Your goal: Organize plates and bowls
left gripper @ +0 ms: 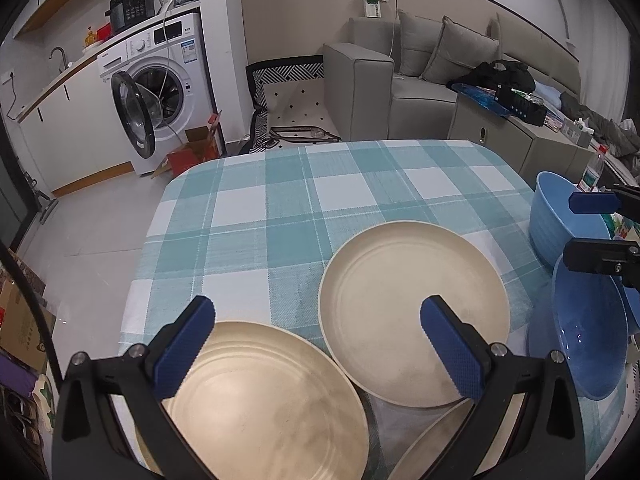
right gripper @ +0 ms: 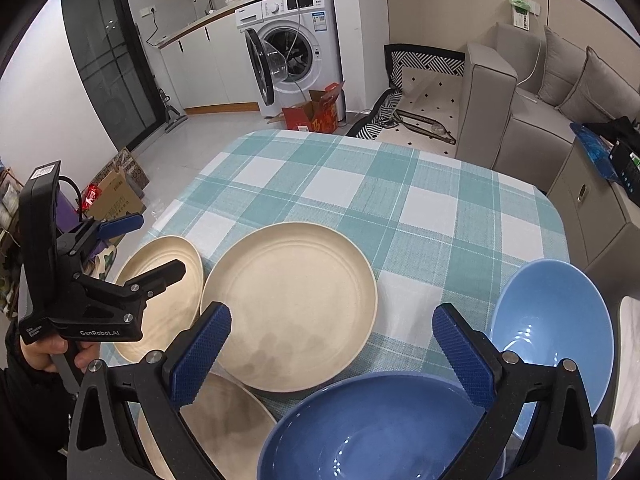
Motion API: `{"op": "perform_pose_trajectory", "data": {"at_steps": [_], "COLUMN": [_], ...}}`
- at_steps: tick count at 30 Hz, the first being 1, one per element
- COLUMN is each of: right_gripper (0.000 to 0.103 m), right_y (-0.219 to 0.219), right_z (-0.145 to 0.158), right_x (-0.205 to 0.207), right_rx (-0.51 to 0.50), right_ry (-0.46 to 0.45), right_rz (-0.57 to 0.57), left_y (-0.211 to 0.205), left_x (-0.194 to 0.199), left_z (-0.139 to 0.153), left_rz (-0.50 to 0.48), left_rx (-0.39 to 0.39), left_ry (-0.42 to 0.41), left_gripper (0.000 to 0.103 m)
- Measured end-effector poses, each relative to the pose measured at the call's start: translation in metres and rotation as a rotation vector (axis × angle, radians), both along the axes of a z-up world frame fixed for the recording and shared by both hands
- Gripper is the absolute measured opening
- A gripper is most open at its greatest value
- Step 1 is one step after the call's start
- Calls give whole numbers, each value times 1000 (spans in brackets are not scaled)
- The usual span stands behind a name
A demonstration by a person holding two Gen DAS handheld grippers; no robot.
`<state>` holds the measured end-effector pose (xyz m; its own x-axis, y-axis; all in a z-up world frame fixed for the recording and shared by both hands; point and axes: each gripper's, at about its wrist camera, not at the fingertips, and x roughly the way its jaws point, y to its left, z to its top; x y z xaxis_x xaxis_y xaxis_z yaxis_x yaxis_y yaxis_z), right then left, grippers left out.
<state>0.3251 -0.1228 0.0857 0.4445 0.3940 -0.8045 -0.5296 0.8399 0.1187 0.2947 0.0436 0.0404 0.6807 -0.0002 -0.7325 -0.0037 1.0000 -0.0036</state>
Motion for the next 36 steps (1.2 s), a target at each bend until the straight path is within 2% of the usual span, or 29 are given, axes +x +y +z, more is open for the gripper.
{"op": "perform_pose_trajectory", "data": {"at_steps": [16,25,36], "right_gripper": [102,96,80], "right_y": [2,2,4], "right_z": [-25,-41,-58], "right_x": [20,32,44], "right_rx": [-43,-82,-104], "right_ry": [72,116,207], "right_rz": [-17,-38,-36], "left_y": [-6,-4,-7], "left_x": [16,24,32], "left_z": [-17,-21,-31], "left_rz": [-16,-15,-29], "left_rx": [-5,-2,24], "left_ry": [47,64,99], "left_gripper": [103,103,103]}}
